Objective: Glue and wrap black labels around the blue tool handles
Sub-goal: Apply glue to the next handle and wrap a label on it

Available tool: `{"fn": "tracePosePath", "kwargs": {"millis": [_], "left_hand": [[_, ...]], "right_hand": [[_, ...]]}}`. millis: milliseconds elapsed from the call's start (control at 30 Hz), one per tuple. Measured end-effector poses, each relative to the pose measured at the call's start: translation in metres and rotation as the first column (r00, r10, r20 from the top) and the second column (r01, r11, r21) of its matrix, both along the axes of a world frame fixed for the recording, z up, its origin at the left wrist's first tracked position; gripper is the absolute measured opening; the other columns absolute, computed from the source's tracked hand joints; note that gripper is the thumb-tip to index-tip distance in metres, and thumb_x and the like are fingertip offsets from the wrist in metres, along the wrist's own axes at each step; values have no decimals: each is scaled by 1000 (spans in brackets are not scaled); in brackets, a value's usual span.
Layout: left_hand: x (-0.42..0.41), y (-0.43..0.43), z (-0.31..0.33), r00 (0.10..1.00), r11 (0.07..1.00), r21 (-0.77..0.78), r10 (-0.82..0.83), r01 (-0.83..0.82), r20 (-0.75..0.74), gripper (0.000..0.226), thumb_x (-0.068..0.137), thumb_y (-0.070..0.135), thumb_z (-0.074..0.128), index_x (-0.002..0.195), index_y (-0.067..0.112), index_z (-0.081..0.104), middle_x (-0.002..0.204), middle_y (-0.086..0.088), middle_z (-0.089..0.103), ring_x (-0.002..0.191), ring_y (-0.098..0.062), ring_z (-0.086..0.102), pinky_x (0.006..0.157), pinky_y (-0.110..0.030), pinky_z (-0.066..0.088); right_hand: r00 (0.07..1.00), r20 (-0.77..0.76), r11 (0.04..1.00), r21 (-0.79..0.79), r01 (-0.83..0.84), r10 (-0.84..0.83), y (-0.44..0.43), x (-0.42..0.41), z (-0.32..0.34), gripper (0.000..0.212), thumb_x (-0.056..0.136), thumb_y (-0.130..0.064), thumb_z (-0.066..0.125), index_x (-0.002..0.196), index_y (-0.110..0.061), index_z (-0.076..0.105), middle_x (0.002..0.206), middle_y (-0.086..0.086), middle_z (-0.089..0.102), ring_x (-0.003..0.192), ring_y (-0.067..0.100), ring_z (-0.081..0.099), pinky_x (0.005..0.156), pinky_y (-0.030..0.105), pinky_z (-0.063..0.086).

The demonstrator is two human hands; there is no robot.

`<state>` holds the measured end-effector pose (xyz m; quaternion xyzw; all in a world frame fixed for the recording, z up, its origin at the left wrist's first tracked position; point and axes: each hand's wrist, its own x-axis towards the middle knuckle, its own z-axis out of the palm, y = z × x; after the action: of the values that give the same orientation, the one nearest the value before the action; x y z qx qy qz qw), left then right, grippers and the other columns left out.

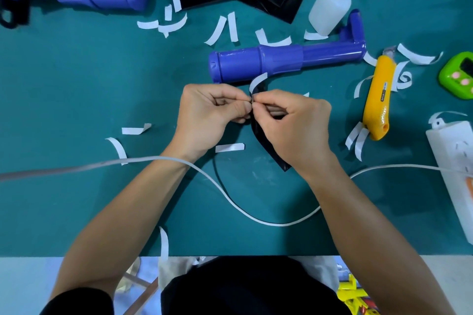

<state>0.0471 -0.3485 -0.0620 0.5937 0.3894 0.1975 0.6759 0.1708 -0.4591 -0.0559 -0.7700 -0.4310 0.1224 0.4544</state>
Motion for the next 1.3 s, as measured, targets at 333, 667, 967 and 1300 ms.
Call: {"fn": "tracePosePath", "kwargs": {"millis": [333, 667, 967, 1300], "left_hand": [[0, 2, 4, 998, 998, 0, -61, 61, 2, 25, 84, -14, 76, 77, 10, 77, 64, -3, 72, 57, -15, 67, 63, -24, 58], [-2, 4, 6, 997, 997, -30, -75, 76, 33, 31, 83, -10, 77, 74, 19, 81, 65, -5, 73, 59, -15, 69, 63, -24, 58], [-1, 3, 3, 999, 998, -49, -41, 40, -13, 22, 84, -14, 75, 79, 7, 76, 65, -6, 73, 59, -15, 69, 62, -23, 58], [-2, 1, 5, 997, 997, 42, -67, 68, -35, 27, 81, -14, 76, 77, 12, 78, 64, -3, 73, 57, -12, 67, 62, -22, 56]], "right_hand": [[938, 345, 999, 36, -30, 16, 0, -1, -3, 21, 82, -1, 74, 62, -7, 69, 53, 3, 53, 48, 22, 43, 45, 29, 35], [984, 177, 999, 37, -18, 11, 2, 0, -5, 18, 81, -1, 72, 64, -6, 69, 53, 3, 49, 50, 23, 43, 47, 36, 38], [991, 14, 991, -24, -129, 129, 1, 15, 0, 10, 87, -13, 75, 79, -12, 79, 67, -1, 71, 59, 13, 66, 57, 36, 53], [938, 334, 994, 8, -106, 97, 2, 6, -5, 32, 89, -8, 65, 58, -8, 59, 52, 3, 41, 51, 23, 35, 46, 32, 32]]}}
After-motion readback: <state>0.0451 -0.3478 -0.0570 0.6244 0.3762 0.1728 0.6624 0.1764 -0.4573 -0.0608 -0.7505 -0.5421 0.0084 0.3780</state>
